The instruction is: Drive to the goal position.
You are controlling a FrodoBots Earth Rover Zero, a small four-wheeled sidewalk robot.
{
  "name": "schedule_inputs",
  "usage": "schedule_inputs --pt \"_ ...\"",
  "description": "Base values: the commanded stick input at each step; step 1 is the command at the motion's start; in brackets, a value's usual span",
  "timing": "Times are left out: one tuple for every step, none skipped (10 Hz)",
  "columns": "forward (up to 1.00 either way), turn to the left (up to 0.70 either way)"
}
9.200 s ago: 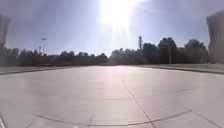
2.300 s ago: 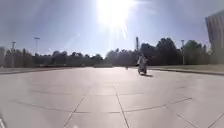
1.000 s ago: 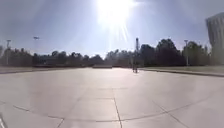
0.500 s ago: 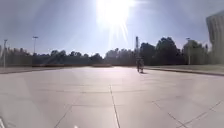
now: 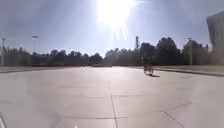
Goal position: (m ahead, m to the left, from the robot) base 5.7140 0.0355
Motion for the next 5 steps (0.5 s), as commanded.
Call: schedule_inputs --pt "0.7 -0.01" --pt "0.7 -0.01" --pt "0.7 -0.01" --pt "0.7 -0.01" --pt "0.7 -0.01"
